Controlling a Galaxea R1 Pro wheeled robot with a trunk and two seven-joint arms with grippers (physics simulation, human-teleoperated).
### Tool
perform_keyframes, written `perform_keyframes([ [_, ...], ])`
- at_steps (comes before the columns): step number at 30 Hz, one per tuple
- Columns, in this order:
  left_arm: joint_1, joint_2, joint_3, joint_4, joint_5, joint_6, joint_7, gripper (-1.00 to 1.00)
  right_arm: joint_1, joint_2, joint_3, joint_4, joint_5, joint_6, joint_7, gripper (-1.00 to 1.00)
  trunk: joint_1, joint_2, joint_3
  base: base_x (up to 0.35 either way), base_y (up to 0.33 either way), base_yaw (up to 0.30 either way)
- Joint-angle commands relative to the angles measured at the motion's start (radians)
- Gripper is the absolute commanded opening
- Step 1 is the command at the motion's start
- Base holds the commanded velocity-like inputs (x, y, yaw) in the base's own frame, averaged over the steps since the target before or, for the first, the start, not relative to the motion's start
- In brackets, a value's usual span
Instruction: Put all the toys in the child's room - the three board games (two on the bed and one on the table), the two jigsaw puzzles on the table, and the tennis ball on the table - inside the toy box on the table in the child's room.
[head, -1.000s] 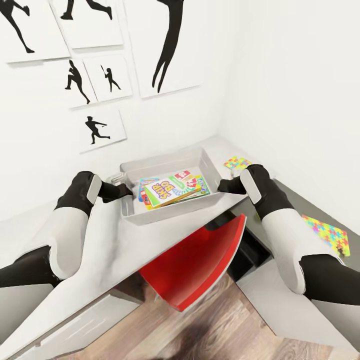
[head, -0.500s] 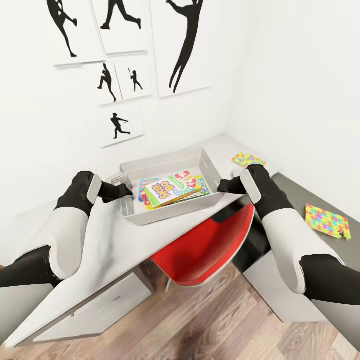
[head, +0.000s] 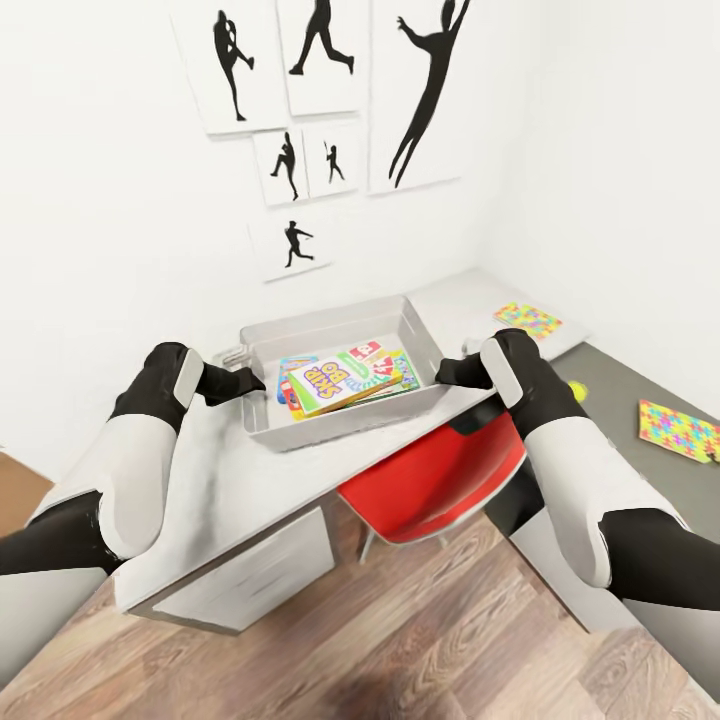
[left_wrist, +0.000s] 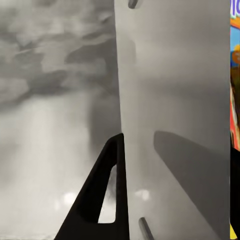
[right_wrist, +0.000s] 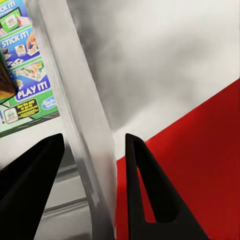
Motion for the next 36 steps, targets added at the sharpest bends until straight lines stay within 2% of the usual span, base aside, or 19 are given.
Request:
perform_keyframes([
  [1,0.0,0.0,-0.001,0.001,0.037,0.016,-0.008,-1.0,-0.002,0.0,0.001,-0.005,-0.046,-0.004,-0.009,-1.0,0.0,-0.002,-0.001,-0.234,0.218,0.068],
  [16,0.0,0.0,-0.001,-0.013,0.037,0.024,-0.008,-1.0,-0.002,0.003,0.001,-0.005,-0.045,-0.003,-0.008,-1.0,0.0,-0.002,0.0,-0.12,0.099,0.02],
  [32,0.0,-0.001,-0.001,-0.031,0.038,0.031,-0.008,-1.0,-0.002,0.001,0.002,-0.005,-0.045,-0.003,-0.008,-1.0,0.0,-0.002,0.001,-0.072,0.055,0.254],
  [36,0.0,-0.002,-0.002,-0.032,0.038,0.031,-0.008,-1.0,-0.002,-0.002,0.002,-0.005,-0.046,-0.003,-0.008,-1.0,0.0,-0.002,0.001,-0.07,0.047,0.1],
])
